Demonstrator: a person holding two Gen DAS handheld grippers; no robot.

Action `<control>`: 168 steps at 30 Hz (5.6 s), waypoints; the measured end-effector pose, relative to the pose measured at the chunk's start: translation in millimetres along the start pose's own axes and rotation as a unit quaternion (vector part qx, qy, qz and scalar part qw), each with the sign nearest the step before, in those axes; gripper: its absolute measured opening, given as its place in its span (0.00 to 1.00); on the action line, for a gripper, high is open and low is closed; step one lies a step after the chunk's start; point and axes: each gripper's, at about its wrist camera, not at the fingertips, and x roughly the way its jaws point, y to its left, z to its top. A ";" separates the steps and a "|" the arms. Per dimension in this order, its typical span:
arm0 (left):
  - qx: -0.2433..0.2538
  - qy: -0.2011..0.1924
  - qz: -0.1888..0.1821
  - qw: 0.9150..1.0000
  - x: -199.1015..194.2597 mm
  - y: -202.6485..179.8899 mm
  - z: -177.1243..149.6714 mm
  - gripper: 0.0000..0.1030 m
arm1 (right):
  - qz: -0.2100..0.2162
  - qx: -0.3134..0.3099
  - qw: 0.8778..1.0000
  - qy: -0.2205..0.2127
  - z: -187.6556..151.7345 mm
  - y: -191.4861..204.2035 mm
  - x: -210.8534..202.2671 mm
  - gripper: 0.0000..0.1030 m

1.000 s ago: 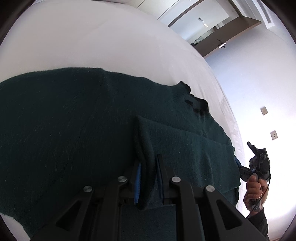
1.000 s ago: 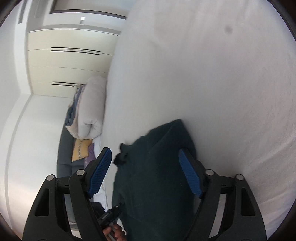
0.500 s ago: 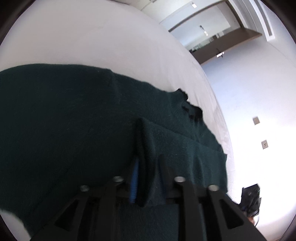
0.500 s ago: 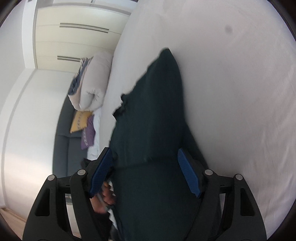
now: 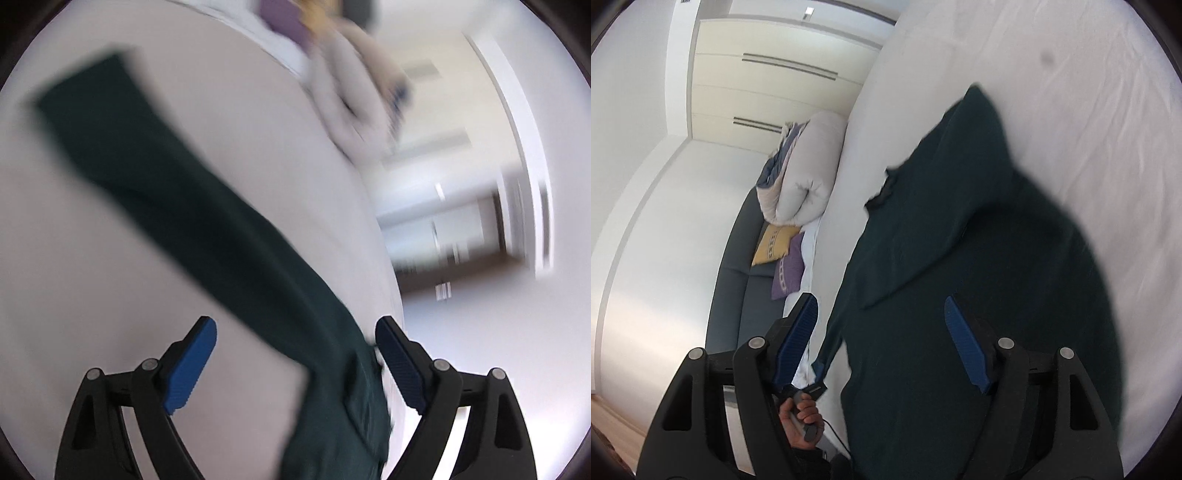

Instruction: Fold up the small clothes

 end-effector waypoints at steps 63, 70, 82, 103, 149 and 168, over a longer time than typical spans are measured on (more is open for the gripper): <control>0.656 0.017 0.167 0.736 148.2 -178.6 -264.4 0.09 | 0.011 0.001 0.975 0.221 -8.9 96.3 305.6 0.64; 0.651 0.010 0.156 0.743 134.6 -176.0 -263.4 0.74 | -0.034 -0.069 0.964 0.254 -3.7 108.7 331.3 0.08; 0.606 0.055 0.112 0.786 96.4 -153.4 -255.3 0.84 | -0.168 -0.131 0.969 0.127 95.4 101.6 257.7 0.07; 0.538 0.091 0.107 0.831 91.9 -133.9 -234.1 0.84 | -0.172 -0.057 0.980 0.085 98.7 29.8 213.0 0.14; 0.470 0.125 0.098 0.869 68.3 -114.8 -218.8 0.84 | -0.223 -0.034 0.974 0.033 109.3 -8.2 146.9 0.11; 0.337 0.269 0.053 0.901 257.8 -158.3 -65.8 0.23 | -0.060 -0.073 0.993 0.077 74.6 11.9 187.9 0.19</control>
